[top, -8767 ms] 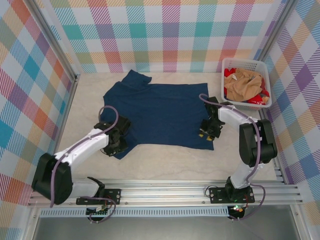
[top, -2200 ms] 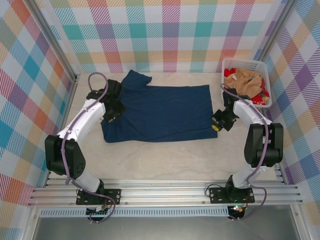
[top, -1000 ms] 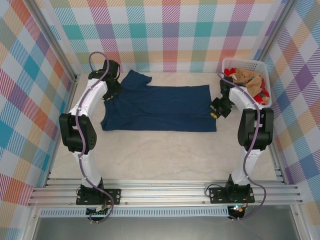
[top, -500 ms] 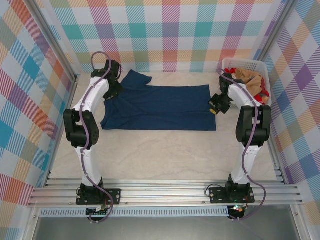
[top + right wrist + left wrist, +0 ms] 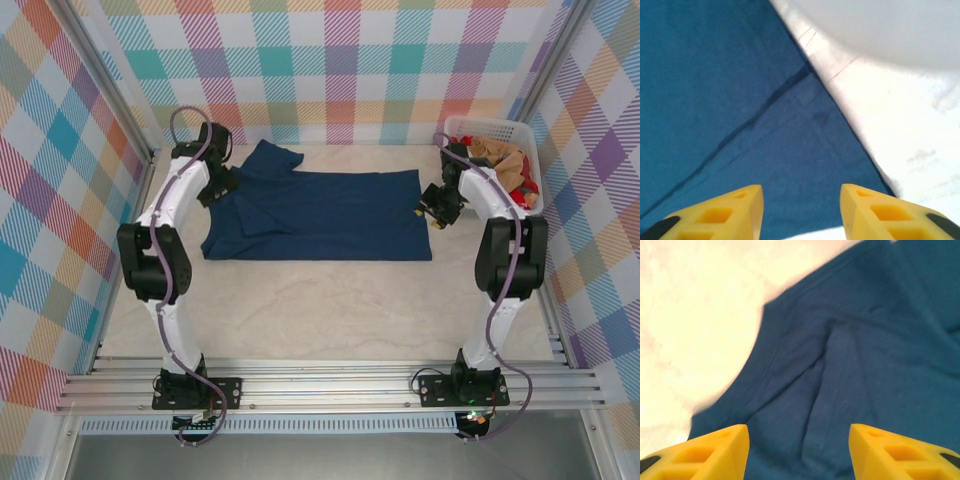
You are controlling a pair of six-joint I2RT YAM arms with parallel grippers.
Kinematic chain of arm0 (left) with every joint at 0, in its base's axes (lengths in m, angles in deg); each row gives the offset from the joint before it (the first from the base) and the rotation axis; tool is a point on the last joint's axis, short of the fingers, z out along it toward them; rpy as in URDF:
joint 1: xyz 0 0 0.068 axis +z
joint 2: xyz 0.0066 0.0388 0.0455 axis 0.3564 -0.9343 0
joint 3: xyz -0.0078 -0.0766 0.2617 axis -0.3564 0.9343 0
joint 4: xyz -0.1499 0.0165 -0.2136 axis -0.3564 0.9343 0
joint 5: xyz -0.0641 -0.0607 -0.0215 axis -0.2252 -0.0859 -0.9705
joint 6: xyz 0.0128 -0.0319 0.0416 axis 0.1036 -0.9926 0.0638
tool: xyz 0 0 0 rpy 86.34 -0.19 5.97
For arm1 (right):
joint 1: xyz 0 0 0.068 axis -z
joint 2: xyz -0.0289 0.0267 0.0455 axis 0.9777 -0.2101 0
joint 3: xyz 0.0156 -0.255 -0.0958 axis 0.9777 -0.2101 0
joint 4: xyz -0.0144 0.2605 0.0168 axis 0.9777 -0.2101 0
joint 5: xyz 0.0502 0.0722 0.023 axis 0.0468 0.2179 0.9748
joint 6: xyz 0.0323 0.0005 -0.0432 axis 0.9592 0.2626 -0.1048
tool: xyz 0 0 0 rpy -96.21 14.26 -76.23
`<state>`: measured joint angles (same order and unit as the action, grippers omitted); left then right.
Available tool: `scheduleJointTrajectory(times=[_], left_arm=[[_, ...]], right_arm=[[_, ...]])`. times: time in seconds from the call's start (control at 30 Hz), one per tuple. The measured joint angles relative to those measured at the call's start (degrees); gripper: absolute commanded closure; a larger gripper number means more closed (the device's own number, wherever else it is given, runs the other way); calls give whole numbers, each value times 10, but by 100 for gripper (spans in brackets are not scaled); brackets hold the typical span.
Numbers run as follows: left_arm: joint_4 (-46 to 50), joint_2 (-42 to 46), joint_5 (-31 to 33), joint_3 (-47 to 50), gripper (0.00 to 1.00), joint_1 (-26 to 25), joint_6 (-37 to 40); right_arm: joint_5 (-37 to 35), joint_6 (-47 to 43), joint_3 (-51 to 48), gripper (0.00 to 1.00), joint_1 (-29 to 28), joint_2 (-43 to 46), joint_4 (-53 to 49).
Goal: Fold and stack the t-shirts
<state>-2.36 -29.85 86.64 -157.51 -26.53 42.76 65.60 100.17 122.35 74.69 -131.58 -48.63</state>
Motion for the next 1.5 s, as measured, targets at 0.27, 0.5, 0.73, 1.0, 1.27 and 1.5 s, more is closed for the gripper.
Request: scheduleJointTrajectory(times=[0.27,0.5,0.73,1.0,1.27,1.5], left_arm=[[-13,130,-81,238,61,68,-54],[-60,130,-131,330,57,91,-73],[-112,124,-153,348,69,91,-94],[-116,80,-99,309,95,92,-67],[-108,36,-52,264,99,114,-14],[-101,30,-31,257,61,114,18]], right_arm=[[35,10,-182,70,-39,140,43],[45,13,-216,72,-40,87,64],[38,8,-184,73,-39,36,65],[-8,-3,-153,75,-39,-2,50],[-37,-22,-129,76,-40,-30,27],[-42,-39,-129,74,-44,-24,24]])
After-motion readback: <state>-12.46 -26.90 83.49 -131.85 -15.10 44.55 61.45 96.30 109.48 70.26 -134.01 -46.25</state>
